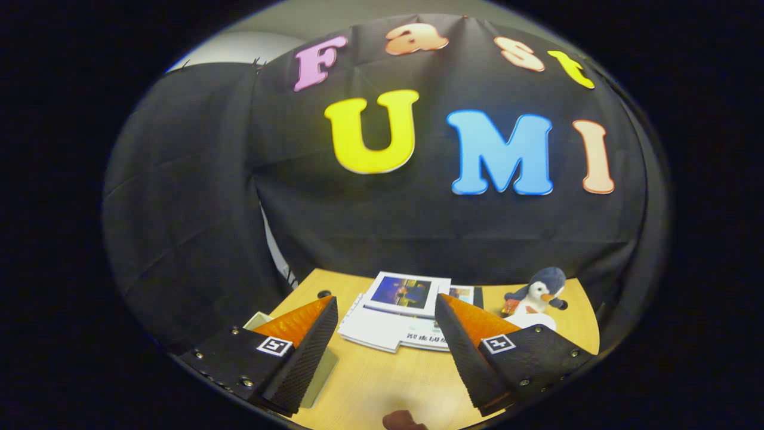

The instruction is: Open the storage box then place both shoes into the box .Put the left shoe in first, then the right shoe, with the right side of both shoes facing outward in a uniform manner.

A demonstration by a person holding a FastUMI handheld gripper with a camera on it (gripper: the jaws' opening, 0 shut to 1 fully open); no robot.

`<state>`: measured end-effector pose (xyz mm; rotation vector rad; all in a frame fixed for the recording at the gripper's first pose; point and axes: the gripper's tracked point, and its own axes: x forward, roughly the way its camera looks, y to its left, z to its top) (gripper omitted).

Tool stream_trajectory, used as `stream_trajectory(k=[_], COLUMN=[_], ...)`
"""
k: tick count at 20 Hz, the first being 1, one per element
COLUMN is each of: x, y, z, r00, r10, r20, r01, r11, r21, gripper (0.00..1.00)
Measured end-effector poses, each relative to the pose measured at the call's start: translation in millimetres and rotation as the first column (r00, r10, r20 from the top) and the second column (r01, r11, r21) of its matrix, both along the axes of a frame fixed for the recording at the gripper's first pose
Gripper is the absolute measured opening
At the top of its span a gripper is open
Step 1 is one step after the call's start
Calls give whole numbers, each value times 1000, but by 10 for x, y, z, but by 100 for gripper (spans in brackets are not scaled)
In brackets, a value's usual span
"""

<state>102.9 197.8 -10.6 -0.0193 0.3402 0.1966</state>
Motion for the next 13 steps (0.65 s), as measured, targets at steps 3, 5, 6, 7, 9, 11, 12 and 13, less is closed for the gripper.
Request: stream_trajectory(k=[3,5,6,7,9,11,12,13], x=[-39,-47,-76,-83,-65,-104,-101,-108], y=[-339,-475,-495,-471,-421,-380,-359,-342], z=[351,525,557,572,554,524,519,512], r00=[985,963,955,952,952,955,955,955], r10=[-92,-128,-136,-134,-131,-129,-130,-133], r20=[145,236,263,277,275,267,266,265], r01=[91,127,138,137,135,137,138,142], r11=[996,992,990,991,991,991,990,990], r21=[17,18,10,9,4,-10,-11,-16], gripper=[99,99,99,99,99,99,99,99])
